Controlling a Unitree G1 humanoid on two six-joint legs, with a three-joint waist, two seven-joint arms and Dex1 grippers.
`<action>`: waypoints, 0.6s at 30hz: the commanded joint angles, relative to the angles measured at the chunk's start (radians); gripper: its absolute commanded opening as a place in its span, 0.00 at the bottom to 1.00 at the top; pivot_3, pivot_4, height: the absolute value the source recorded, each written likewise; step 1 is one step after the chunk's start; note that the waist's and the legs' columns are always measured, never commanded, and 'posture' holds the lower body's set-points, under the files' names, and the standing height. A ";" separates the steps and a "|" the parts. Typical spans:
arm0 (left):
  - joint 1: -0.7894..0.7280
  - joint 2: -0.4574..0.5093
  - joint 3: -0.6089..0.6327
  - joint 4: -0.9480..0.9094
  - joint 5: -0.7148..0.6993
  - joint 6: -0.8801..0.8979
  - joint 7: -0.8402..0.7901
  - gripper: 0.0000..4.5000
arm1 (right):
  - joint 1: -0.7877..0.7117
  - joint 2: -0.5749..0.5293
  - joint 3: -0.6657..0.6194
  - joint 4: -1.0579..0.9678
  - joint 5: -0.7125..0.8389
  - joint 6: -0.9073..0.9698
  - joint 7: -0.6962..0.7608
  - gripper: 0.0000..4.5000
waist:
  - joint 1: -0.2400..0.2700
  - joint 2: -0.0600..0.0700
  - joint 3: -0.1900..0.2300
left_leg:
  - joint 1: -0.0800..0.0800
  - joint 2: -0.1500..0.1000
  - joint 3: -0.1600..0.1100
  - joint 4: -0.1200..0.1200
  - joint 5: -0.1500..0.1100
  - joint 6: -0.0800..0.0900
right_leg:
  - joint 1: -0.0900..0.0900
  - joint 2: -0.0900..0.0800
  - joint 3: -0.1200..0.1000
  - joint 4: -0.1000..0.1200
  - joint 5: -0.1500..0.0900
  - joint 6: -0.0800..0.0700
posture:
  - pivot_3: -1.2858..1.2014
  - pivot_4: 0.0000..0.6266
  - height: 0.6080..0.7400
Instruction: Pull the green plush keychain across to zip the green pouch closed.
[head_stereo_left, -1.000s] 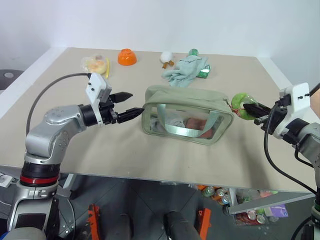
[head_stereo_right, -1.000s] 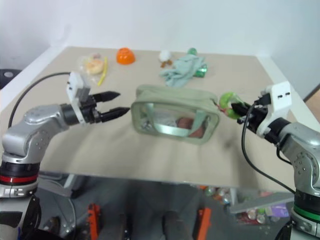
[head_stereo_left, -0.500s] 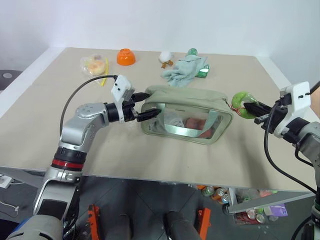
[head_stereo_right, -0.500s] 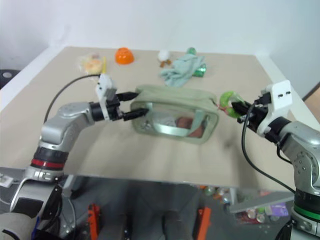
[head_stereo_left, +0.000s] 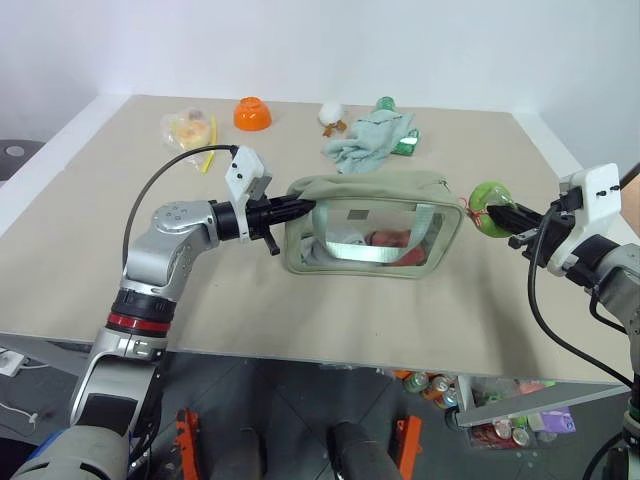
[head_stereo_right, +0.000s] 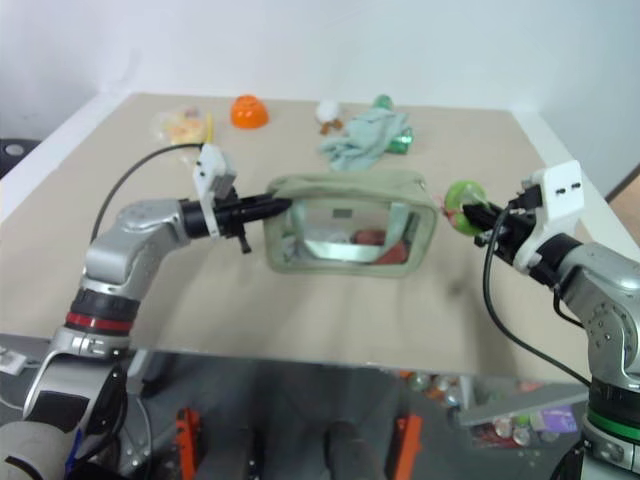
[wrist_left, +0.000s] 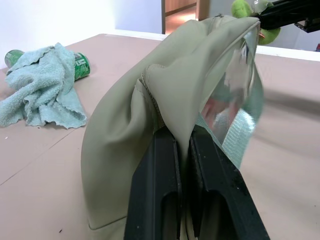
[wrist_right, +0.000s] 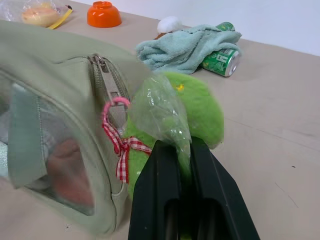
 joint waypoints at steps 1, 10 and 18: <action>0.009 0.018 0.040 -0.057 -0.009 0.018 0.025 0.00 | -0.010 -0.032 -0.024 -0.016 -0.006 -0.020 0.004 0.00 | 0.000 0.000 0.000 | 0.000 0.000 0.000 0.000 0.000 0.000 | 0.000 0.000 0.000 0.000 0.000 0.000 | 0.52 0.24 1.00; 0.088 0.078 0.058 -0.126 -0.005 0.019 0.026 0.00 | 0.107 -0.046 -0.041 -0.035 -0.094 0.015 -0.098 0.00 | -0.003 0.000 0.000 | 0.001 0.001 0.000 -0.001 0.000 0.000 | 0.000 0.000 0.000 0.000 0.000 0.000 | 0.52 0.24 1.00; 0.101 0.092 0.062 -0.143 -0.008 0.031 0.026 0.00 | 0.190 0.008 0.035 -0.110 -0.175 -0.014 -0.183 0.00 | -0.015 0.000 0.000 | 0.003 0.001 0.001 -0.001 0.000 0.000 | 0.001 0.001 0.001 0.000 0.001 -0.001 | 0.52 0.24 1.00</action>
